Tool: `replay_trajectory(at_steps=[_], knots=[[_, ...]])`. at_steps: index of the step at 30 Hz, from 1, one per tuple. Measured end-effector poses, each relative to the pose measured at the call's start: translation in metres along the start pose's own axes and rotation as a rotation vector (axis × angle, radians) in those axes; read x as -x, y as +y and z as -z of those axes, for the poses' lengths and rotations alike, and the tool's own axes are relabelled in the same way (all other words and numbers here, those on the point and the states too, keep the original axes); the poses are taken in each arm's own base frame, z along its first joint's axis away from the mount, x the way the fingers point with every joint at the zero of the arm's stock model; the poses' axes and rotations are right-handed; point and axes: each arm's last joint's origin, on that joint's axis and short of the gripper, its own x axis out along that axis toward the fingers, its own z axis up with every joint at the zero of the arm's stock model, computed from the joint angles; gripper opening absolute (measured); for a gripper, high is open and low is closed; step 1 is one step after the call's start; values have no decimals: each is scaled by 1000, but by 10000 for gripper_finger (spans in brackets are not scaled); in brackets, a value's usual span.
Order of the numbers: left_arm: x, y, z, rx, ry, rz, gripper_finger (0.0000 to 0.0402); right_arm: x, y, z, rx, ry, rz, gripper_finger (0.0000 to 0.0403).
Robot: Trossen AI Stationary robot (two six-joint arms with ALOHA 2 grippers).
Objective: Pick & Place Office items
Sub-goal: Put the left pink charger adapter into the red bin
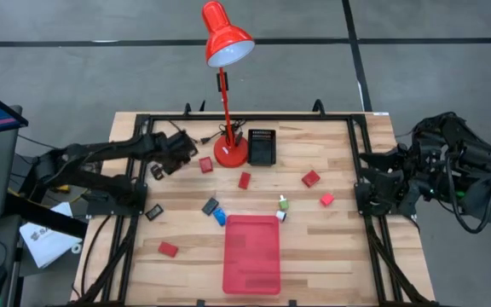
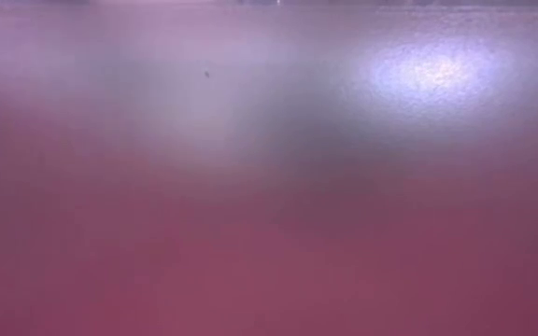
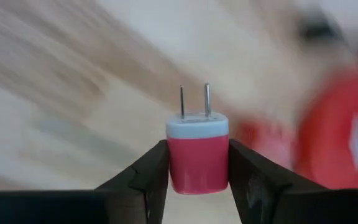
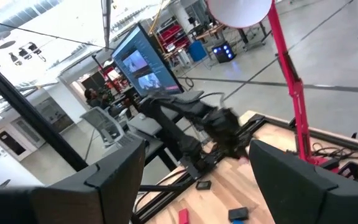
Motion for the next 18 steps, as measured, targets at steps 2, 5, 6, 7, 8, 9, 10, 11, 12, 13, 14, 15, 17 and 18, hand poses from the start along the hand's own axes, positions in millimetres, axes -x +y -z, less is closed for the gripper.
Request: replay_trajectory(at_steps=[2, 5, 6, 7, 8, 9, 10, 11, 12, 13, 14, 15, 17, 18], knots=[[12, 1, 19, -119, 67, 73, 143, 0, -2, -3, 6, -3, 1, 282], [28, 6, 52, -274, 165, 189, 140, 1, -5, -7, 15, -14, 7, 282], [33, 7, 64, -329, 194, 236, 139, 1, -6, -8, 18, -24, 13, 282], [37, 7, 75, -386, 223, 294, 138, 1, -7, -8, 21, -32, 18, 282], [42, 7, 86, -449, 246, 355, 137, 1, -7, -9, 26, -39, 23, 282], [46, 5, 98, -516, 267, 428, 137, 1, -8, -9, 32, -45, 28, 282], [49, 3, 109, -579, 291, 507, 137, 1, -8, -10, 36, -48, 29, 282], [51, 1, 120, -630, 311, 574, 137, 1, -8, -10, 37, -48, 29, 282], [52, -2, 130, -665, 331, 636, 137, 1, -9, -11, 34, -48, 29, 282], [52, -4, 138, -693, 344, 683, 137, 1, -9, -11, 32, -48, 29, 282], [50, -7, 146, -717, 352, 721, 137, 1, -9, -11, 31, -48, 29, 282], [48, -10, 152, -741, 350, 739, 137, 1, -9, -11, 30, -48, 29, 282], [42, -17, 162, -810, 326, 730, 137, 1, -9, -11, 26, -49, 29, 282], [40, -22, 167, -846, 314, 731, 137, 1, -8, -11, 24, -49, 29, 282]])
